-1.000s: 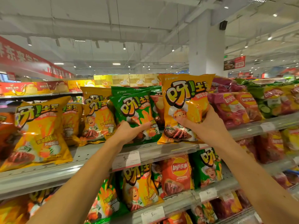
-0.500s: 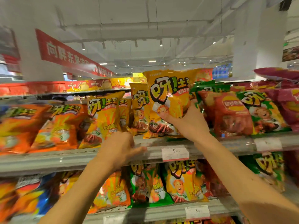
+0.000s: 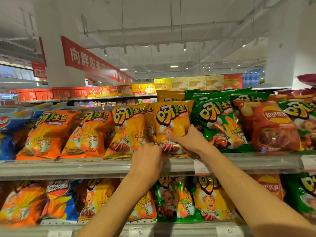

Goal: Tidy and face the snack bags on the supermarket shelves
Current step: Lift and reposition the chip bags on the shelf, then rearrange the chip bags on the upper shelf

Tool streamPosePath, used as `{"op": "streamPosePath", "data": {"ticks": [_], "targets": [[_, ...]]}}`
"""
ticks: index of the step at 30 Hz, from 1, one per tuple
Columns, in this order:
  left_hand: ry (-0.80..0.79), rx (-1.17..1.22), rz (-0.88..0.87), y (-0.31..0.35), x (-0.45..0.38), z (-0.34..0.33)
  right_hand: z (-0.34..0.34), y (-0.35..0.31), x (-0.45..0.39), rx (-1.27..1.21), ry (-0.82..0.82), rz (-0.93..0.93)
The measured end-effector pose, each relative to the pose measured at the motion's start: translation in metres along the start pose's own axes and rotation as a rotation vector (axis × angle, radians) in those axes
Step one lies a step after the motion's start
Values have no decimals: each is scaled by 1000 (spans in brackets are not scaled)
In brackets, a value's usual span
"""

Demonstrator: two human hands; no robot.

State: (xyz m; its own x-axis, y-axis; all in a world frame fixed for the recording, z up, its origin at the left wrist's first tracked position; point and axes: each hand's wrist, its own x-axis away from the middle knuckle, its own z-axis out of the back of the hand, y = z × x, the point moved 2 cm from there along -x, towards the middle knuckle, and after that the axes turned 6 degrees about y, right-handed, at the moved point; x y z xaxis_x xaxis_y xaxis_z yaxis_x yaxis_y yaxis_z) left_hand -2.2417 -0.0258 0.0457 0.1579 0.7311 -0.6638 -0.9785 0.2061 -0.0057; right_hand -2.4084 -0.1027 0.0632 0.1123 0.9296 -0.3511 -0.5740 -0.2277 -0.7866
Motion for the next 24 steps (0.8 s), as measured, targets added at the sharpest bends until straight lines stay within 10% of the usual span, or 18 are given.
{"op": "streamPosePath", "data": {"ticks": [13, 24], "targets": [[224, 128, -6, 24, 5, 4, 39, -2, 41, 123, 165, 154], [313, 562, 68, 197, -31, -10, 215, 94, 61, -56, 499, 181]]}}
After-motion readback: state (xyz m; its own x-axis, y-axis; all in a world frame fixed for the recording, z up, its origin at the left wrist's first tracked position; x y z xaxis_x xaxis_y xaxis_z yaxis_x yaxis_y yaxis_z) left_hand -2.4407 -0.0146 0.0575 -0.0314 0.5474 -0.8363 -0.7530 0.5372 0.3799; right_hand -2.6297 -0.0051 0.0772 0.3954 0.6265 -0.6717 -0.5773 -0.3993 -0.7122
